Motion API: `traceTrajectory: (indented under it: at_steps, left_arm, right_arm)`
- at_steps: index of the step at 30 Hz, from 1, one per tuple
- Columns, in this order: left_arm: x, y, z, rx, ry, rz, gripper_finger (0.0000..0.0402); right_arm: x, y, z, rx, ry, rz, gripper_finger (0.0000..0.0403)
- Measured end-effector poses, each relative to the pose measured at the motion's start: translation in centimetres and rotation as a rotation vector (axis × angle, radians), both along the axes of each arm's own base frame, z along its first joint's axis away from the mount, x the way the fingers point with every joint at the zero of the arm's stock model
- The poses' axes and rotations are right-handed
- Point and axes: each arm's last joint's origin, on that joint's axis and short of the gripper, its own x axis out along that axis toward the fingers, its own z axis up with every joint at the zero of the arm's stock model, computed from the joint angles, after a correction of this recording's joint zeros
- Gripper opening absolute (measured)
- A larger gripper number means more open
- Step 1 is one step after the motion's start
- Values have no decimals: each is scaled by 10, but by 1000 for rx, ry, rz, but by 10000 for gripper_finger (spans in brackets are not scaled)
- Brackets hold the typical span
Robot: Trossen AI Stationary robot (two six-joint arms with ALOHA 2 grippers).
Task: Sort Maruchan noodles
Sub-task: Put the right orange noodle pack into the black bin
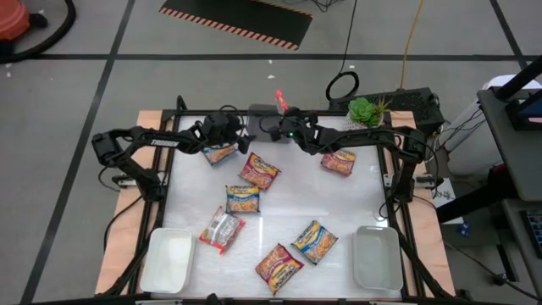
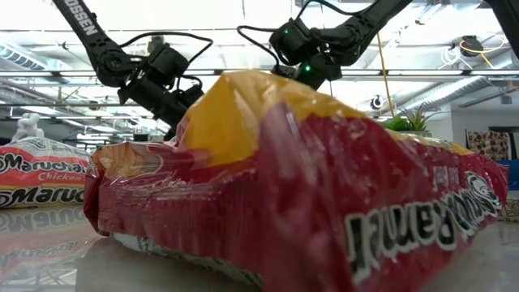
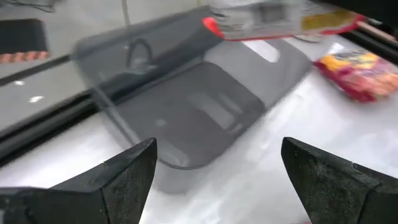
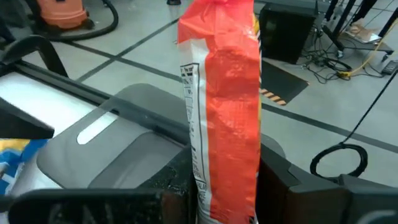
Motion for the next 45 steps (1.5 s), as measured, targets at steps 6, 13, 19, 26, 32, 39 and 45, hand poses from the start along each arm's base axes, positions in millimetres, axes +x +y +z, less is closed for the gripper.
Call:
traceTrajectory:
  at_steps: [6,13,19,26,32,39,45]
  left_arm:
    - [1,-2,0,-26,-19,-60,346]
    - [3,-6,1,-72,-49,-163,346]
    - [3,-7,1,-83,-55,-186,346]
    - [4,-6,3,-66,-77,-189,346]
    - [8,-10,6,-47,-100,-208,346]
    - [9,-10,7,-35,-106,-214,346]
    - [9,-10,7,-33,-107,-215,346]
  right_arm:
    - [-2,-3,-1,4,17,-12,91]
    - [-6,-9,-4,14,52,-29,91]
    - [-7,-9,-4,-4,69,-48,91]
    - [-7,-10,-4,-6,71,-50,98]
    - [-8,-11,-4,-9,77,-52,102]
    - [-8,-11,-3,-23,89,-65,116]
    - [-8,-11,-3,-24,90,-64,153]
